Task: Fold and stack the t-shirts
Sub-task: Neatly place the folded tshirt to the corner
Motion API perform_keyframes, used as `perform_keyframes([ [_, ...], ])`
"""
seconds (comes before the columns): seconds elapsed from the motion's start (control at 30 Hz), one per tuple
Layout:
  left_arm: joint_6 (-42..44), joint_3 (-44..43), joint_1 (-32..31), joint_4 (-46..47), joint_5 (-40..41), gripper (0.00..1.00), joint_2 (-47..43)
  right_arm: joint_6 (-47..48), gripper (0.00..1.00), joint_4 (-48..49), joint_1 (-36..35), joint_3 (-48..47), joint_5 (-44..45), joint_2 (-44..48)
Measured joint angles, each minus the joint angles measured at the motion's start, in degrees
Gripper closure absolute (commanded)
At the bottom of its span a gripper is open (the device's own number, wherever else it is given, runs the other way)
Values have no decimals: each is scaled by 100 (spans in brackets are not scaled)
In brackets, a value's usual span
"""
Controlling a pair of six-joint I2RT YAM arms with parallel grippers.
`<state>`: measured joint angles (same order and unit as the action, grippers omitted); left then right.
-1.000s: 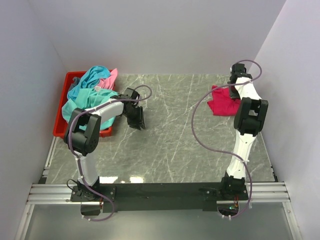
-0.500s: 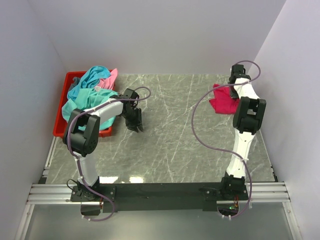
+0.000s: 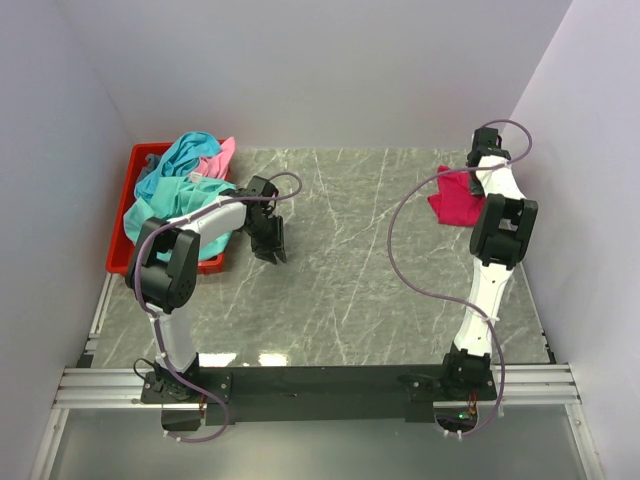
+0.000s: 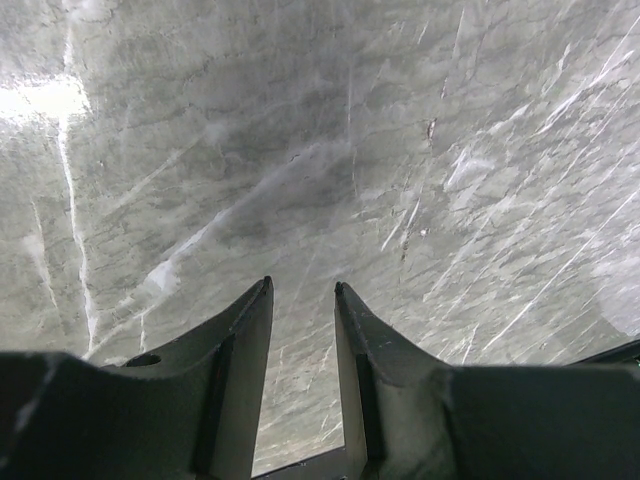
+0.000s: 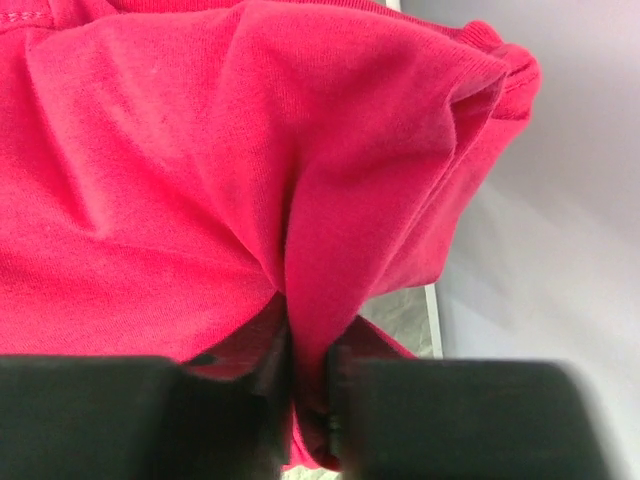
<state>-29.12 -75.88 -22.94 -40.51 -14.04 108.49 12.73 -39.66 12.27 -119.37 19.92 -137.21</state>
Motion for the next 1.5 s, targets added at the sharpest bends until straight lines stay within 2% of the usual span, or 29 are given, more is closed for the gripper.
perform_keyframes([
  [0.03, -2, -2, 0, -7, 0, 62, 0, -26, 65, -2, 0, 0, -7, 0],
  [0.1, -2, -26, 0, -39, 2, 62, 0, -85, 49, 4, 0, 0, -22, 0],
  [0.17, -4, -90, 0, -81, 2, 61, 0, -131, 43, 44, 0, 7, -31, 2],
  [0.2, -9, -138, 0, -85, 7, 60, 0, -157, 33, 103, 0, 35, -31, 11],
  [0.3, -24, -313, 0, -92, 48, 59, 0, -243, 17, 302, 0, 341, -20, 186],
  [0.33, -31, -385, 0, -96, 66, 59, 0, -282, 15, 337, 0, 463, -2, 284],
  [0.67, -105, -741, 72, -44, 245, 59, -120, -616, 12, 1145, -186, 2120, 240, 2155],
  [0.87, -310, -741, 306, 24, 476, 49, -605, -916, 11, 1351, -831, 2597, -22, 2942],
  [0.97, -350, -702, 483, 219, 549, 12, -999, -1161, 11, 1307, -1231, 2686, -354, 3126],
  [1.13, -468, -404, 647, 599, 750, 10, -1637, -1652, 11, 1259, -1923, 3134, -1078, 3565],
  [1.5, -505, 435, 623, 1248, 1067, 8, -2601, -2409, 11, 1224, -3206, 5005, -2763, 5021],
])
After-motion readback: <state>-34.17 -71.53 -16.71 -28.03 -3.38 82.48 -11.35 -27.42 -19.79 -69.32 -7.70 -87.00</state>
